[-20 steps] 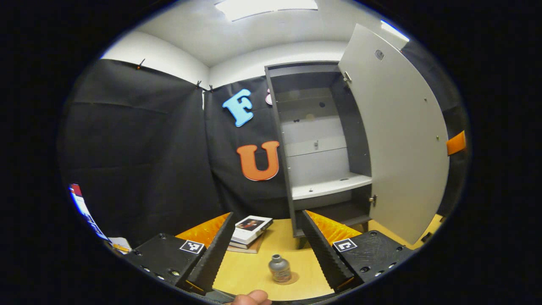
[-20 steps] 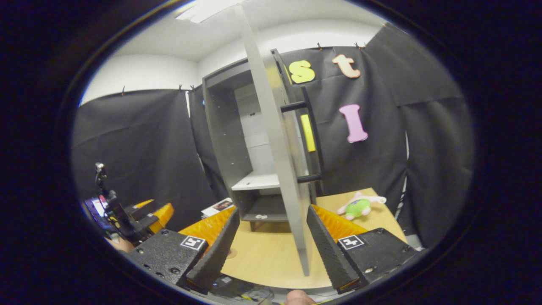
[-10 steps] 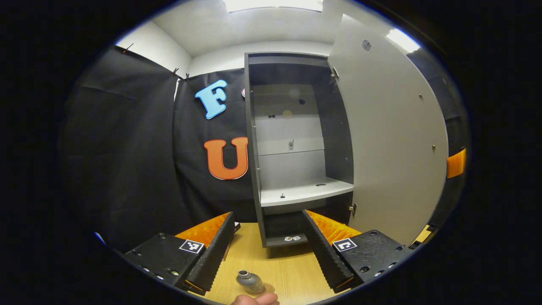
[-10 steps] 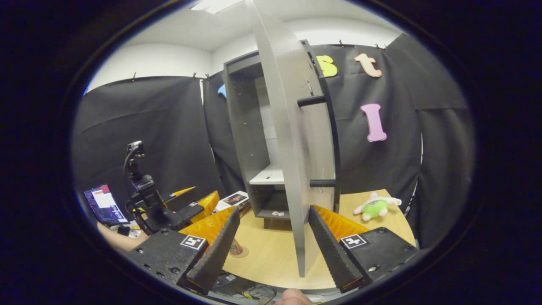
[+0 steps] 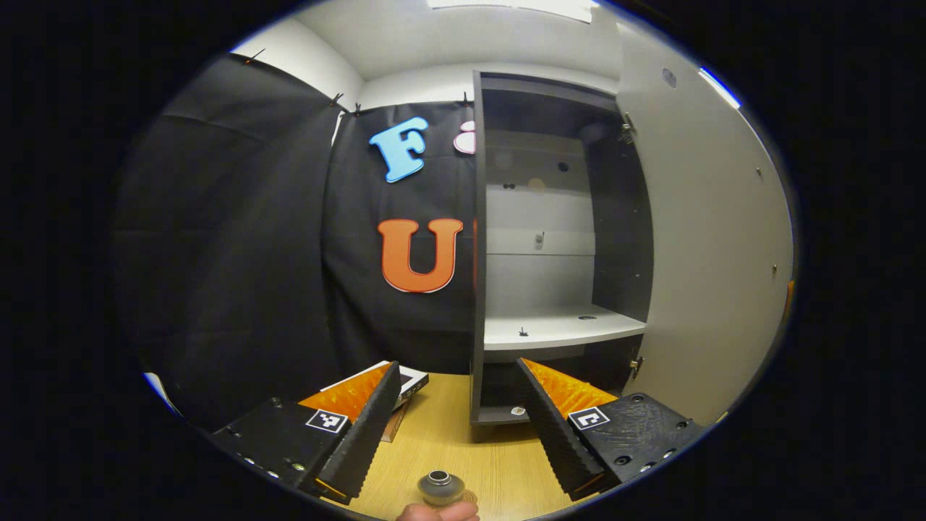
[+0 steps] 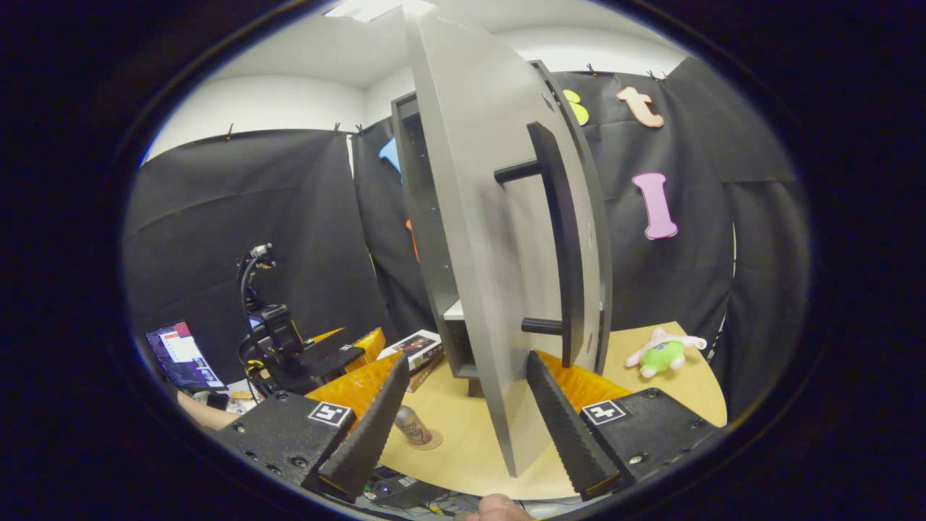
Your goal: Open the cabinet door with the right hand, grasp the bottle in the cabinet with the left hand and place it on the coaster, then close the cabinet door with the right hand.
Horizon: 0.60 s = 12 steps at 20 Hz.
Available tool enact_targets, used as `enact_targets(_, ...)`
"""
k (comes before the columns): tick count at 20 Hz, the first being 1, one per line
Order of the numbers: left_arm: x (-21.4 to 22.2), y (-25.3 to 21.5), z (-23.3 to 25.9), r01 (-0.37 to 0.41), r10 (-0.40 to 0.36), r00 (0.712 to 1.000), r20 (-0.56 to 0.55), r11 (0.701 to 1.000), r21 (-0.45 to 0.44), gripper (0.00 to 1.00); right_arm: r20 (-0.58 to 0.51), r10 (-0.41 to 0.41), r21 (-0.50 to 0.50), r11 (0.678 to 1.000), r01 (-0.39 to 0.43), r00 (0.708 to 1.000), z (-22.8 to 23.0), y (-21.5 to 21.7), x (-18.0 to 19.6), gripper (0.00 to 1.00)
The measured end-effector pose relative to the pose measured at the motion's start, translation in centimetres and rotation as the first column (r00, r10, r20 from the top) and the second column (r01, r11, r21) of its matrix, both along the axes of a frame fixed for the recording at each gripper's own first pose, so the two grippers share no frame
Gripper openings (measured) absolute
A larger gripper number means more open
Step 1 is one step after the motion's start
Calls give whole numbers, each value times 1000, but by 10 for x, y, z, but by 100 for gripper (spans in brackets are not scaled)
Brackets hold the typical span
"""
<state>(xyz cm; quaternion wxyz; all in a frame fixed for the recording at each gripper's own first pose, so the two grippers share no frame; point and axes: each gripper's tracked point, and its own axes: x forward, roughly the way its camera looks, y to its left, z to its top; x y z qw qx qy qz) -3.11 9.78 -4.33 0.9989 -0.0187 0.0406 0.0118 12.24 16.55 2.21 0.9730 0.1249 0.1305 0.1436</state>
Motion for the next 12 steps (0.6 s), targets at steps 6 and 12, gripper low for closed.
enact_targets(6, 6, 11, 1, -33, 33, 999, 2, 999, -4, 91, 4, 43, 0, 999, -43, 999, 3, 11, 5, 98)
enact_targets(12, 7, 14, 5, -44, 44, 999, 7, 999, 2, 92, 10, 92, 15, 996, -92, 996, 4, 24, 11, 98)
